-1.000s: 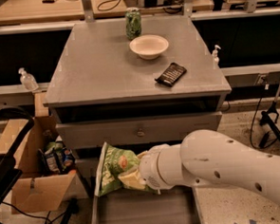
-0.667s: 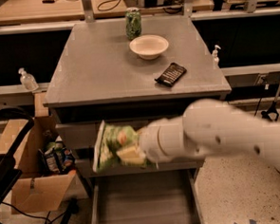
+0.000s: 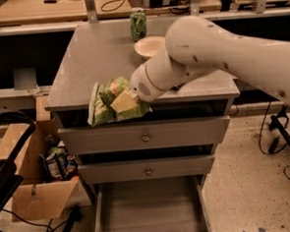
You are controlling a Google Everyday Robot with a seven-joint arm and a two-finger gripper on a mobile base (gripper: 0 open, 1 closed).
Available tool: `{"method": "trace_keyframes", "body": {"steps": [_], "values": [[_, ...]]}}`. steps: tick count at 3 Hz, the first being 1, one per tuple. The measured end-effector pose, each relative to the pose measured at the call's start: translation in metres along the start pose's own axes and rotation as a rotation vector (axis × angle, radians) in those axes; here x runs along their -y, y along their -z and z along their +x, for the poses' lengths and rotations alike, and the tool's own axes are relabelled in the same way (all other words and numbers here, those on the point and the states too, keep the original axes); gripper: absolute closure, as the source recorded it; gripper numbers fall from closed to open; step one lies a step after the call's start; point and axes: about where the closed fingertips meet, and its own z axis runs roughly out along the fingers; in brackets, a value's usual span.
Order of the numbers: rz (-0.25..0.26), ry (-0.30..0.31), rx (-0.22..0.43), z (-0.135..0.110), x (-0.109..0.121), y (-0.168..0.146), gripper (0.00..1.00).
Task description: Pick green jalapeno chip bag from bottom drawer and place on counter
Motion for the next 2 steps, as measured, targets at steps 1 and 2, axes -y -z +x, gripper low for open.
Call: {"method": "trace_keyframes", "body": {"steps": [1,2], "values": [[-0.017,-0.009,-0.066,-0.039,0.033,-0.025,1.0],[-0.028,-0.008,-0.069,-0.073,0.07,-0.056,1.0]]}}
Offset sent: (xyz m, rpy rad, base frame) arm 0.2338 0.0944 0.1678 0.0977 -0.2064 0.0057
